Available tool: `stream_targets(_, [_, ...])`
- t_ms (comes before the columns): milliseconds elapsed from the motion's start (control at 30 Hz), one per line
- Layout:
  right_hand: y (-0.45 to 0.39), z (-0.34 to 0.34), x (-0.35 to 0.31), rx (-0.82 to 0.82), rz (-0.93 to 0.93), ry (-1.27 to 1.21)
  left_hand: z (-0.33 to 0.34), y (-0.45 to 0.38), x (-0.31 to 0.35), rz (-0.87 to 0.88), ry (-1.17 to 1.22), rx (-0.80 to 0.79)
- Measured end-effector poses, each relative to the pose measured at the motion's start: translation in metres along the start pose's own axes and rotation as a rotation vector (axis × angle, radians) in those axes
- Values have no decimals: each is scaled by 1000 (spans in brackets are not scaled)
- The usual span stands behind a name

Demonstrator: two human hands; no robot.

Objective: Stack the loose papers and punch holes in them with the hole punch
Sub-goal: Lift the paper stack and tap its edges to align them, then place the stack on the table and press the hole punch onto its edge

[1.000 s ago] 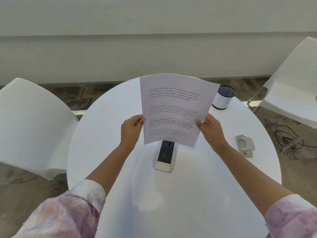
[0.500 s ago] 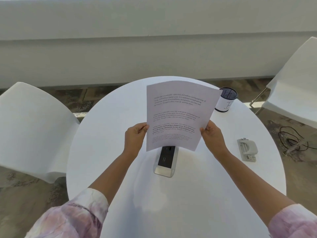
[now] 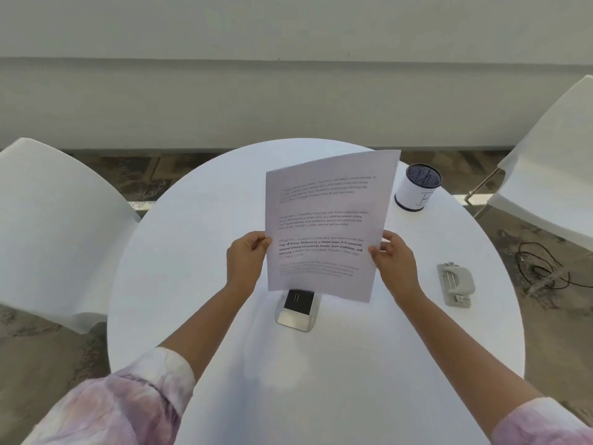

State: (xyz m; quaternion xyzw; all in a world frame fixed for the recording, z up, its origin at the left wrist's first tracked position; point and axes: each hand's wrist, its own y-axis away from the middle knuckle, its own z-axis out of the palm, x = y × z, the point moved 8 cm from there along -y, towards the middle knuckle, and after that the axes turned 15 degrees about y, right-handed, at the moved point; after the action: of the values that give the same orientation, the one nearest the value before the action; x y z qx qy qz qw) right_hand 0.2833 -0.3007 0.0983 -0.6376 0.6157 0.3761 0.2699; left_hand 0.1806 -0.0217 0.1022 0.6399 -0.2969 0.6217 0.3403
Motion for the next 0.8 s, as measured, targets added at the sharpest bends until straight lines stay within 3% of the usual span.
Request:
stream_targets(433, [7,-8,80,-94,227,83,43,24,-90,-457,42,47])
stream_targets(600, [7,-10,109,-81,292,122,51,30,-116,-545,66,29])
stream_targets(733, [4,-13,115,-87,254,241,49,27,-125,-569,65,40])
stream_targets(800, [-3,-28,109,2,145,376,48,25,-129,-578,66,46])
